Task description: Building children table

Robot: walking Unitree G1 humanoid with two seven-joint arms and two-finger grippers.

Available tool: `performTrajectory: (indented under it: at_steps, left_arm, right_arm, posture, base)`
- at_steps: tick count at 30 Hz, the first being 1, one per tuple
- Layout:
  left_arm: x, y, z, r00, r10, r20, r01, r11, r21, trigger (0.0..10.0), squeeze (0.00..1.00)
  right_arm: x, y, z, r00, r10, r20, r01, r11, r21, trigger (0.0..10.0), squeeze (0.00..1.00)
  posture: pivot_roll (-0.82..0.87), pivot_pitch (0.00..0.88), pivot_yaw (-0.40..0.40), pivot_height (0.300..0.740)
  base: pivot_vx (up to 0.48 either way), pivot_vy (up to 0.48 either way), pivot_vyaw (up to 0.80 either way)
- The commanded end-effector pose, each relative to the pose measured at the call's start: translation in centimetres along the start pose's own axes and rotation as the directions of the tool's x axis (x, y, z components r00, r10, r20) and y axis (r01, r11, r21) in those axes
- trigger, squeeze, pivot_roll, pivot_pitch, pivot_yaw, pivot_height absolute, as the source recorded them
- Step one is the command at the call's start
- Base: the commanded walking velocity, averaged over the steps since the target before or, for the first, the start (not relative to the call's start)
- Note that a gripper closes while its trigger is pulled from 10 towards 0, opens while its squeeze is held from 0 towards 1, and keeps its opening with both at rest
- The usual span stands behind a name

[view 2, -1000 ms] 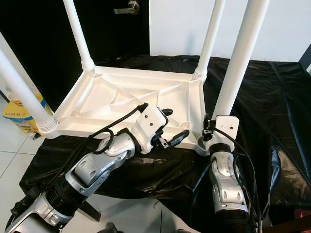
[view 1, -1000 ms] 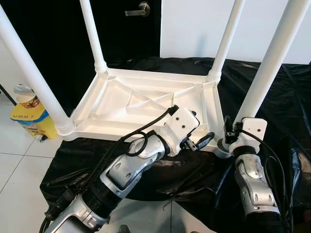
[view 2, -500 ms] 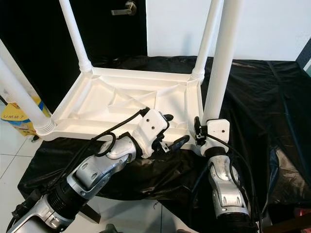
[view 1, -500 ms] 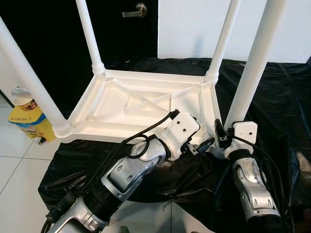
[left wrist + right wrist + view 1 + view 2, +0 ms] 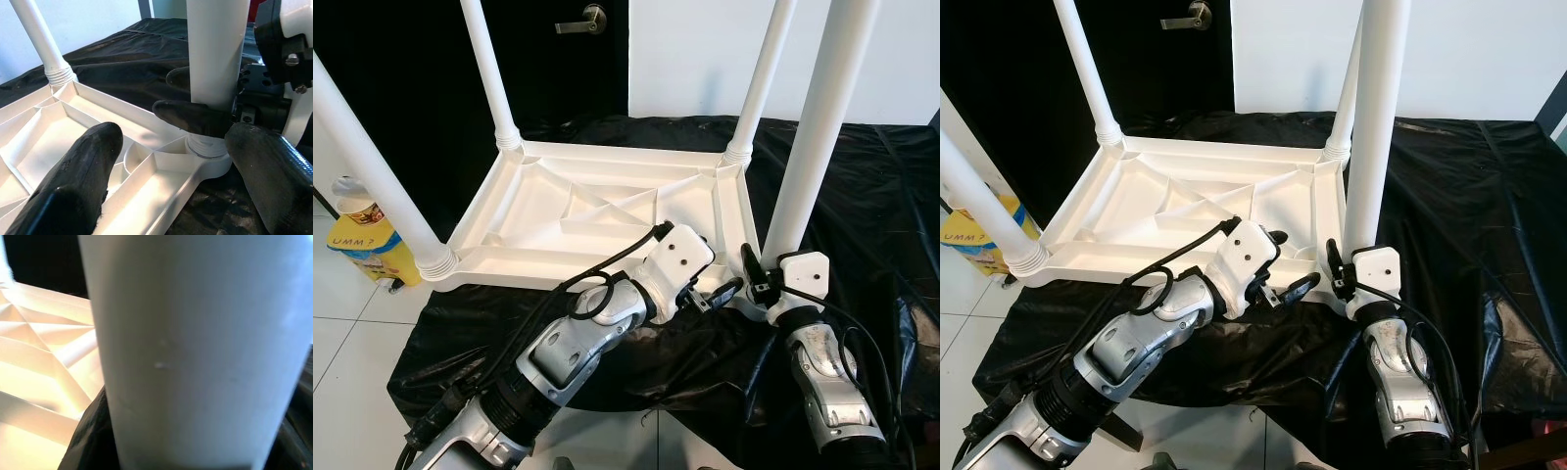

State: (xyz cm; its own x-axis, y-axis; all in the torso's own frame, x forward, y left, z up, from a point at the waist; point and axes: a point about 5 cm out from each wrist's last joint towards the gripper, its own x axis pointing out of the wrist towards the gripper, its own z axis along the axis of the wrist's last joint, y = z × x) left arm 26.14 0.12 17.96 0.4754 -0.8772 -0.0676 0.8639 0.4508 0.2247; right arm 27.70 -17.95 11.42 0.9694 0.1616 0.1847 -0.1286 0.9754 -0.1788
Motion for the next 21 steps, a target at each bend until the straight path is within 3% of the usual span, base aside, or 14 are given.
performTrajectory:
  at_steps: [1,4,13,21]
  left_arm:
    - [-0.2,-0.5,0.1,0.996,-0.086,-0.006,0.086,0.996,0.008,10.0,0.00]
    - [-0.2,-0.5,0.2,0.996,-0.088,-0.004,0.088,0.996,0.013,10.0,0.00]
    - [-0.2,-0.5,0.4,0.996,-0.093,-0.001,0.093,0.996,0.017,10.0,0.00]
    - [-0.2,-0.5,0.4,0.995,-0.097,-0.001,0.097,0.995,0.021,10.0,0.00]
  right_arm:
    - [-1.1,0.8,-2.3,0.992,0.044,-0.117,-0.038,0.998,0.049,10.0,0.00]
    - [-1.1,1.0,-2.7,0.989,0.079,-0.121,-0.058,0.985,0.165,10.0,0.00]
    - [-1.1,0.6,-3.3,0.983,0.028,-0.180,0.019,0.968,0.252,10.0,0.00]
    - [-1.5,0.4,-4.0,0.976,0.013,-0.219,0.046,0.965,0.260,10.0,0.00]
  posture:
    - [-0.04,0.040,0.016,0.740]
    - [-0.03,0.038,0.016,0.740]
    - [-0.04,0.030,0.019,0.740]
    - [-0.04,0.025,0.022,0.740]
  base:
    - [0.000,0.000,0.00]
    - [0.000,0.000,0.00]
    - [0.000,0.000,0.00]
    - [0.000,0.000,0.00]
